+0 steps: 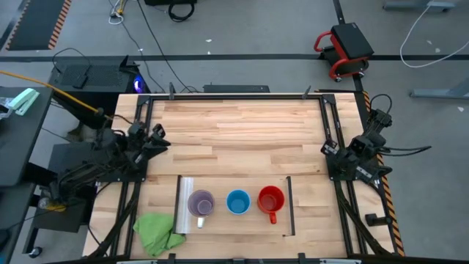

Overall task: Stack small to large cups/mugs on shelf
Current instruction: Return to Home Position

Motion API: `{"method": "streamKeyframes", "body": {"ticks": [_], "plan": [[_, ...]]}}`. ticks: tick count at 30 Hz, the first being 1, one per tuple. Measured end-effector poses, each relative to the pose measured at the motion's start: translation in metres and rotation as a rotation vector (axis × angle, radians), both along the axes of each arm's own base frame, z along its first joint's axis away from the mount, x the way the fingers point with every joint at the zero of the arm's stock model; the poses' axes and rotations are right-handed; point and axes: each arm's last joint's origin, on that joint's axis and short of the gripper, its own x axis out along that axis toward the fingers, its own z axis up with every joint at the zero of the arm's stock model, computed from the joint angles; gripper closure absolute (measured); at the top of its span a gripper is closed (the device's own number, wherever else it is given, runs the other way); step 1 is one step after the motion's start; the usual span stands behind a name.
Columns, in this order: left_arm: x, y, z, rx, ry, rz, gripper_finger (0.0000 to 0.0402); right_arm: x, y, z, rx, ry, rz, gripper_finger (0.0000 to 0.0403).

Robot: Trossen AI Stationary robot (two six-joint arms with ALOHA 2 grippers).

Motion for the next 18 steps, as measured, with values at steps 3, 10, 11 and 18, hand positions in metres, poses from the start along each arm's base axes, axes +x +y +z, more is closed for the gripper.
{"method": "streamKeyframes", "body": {"ticks": [3,10,11,18], "plan": [[0.005,0.005,-0.012,-0.096,0.114,0.080,0.0296,0.003,0.003,-0.005,-0.036,0.058,-0.012,0.0394],[0.007,0.011,-0.025,-0.166,0.212,0.246,0.0296,0.009,0.004,-0.015,-0.084,0.189,-0.126,0.0394],[0.007,0.012,-0.024,-0.158,0.208,0.270,0.0296,0.010,0.004,-0.016,-0.095,0.195,-0.147,0.0394],[0.007,0.017,-0.032,-0.113,0.271,0.462,0.0296,0.014,0.004,-0.026,-0.196,0.301,-0.304,0.0394]]}}
